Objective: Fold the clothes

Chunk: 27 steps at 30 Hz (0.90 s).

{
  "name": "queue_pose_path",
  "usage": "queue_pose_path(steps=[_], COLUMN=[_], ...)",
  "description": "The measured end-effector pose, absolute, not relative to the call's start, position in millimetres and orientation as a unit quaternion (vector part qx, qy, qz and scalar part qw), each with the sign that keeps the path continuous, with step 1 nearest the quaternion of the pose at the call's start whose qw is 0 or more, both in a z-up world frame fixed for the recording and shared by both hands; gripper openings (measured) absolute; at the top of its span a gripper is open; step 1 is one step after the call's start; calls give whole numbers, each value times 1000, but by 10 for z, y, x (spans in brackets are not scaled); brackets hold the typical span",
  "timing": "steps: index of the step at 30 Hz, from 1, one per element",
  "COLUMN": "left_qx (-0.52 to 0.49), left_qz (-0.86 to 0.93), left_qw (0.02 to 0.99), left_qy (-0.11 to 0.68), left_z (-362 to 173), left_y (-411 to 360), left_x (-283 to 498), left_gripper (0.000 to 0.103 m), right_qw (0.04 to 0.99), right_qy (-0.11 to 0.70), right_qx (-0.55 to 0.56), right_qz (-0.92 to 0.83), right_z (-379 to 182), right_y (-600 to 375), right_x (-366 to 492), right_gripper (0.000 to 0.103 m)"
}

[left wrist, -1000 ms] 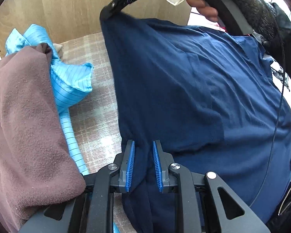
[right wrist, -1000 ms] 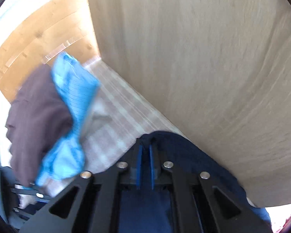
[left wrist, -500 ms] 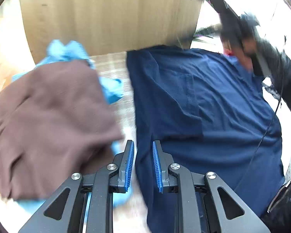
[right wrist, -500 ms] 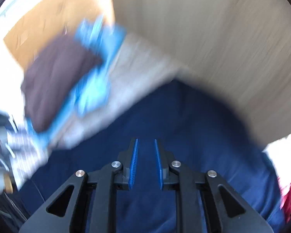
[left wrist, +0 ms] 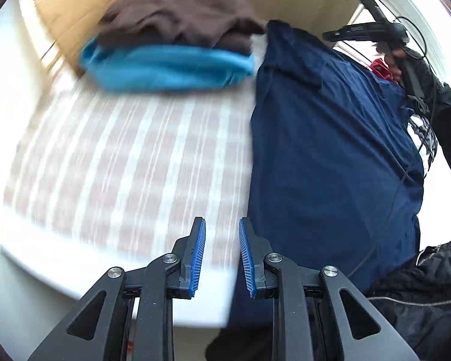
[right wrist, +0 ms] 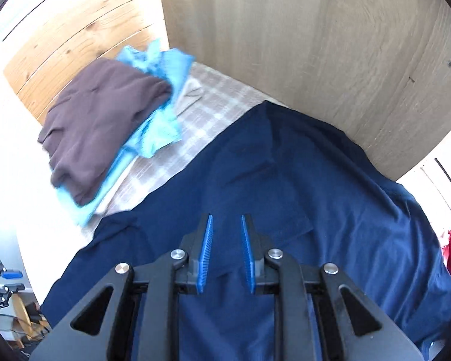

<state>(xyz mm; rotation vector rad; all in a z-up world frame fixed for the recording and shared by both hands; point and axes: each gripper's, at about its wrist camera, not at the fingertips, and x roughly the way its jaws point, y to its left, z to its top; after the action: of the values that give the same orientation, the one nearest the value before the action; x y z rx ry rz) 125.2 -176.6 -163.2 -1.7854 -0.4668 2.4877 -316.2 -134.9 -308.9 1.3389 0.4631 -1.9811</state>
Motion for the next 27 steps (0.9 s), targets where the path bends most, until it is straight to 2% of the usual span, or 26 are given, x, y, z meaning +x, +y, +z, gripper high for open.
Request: queue_pose_path(steps=[3, 9, 11, 15, 17, 20, 27], left_qx=[-577, -584, -587, -579, -564, -556, -557], left_qz=[794, 787, 785, 786, 791, 797, 791], left_qw=[27, 58, 67, 102, 126, 136, 155], left_qy=[-189, -189, -187, -193, -203, -193, -197], left_z=[-1799, -2178, -2301, -2442, -2447, -2462, -2562], left_y=[-1741, -1647, -1677, -1701, -1712, -1724, -1769], left_x=[1653, 2057, 2161, 2271, 2255, 2149, 2018], left_gripper=[22, 22, 22, 22, 24, 32, 32], right_qw=[349, 353, 341, 317, 310, 308, 302], right_qy=[170, 157, 166, 184, 193, 197, 193], right_qx=[507, 522, 527, 533, 531, 530, 536], right_qz=[-770, -761, -761, -763, -765, -765, -765], right_z=[-2681, -2064, -1798, -1430, -1463, -1459, -1341], right_y=[-885, -337, -122, 143, 143, 126, 109], right_x=[-2887, -2217, -1985, -1501, -1338, -1148, -1007], right_gripper=[20, 21, 28, 30, 30, 30, 30])
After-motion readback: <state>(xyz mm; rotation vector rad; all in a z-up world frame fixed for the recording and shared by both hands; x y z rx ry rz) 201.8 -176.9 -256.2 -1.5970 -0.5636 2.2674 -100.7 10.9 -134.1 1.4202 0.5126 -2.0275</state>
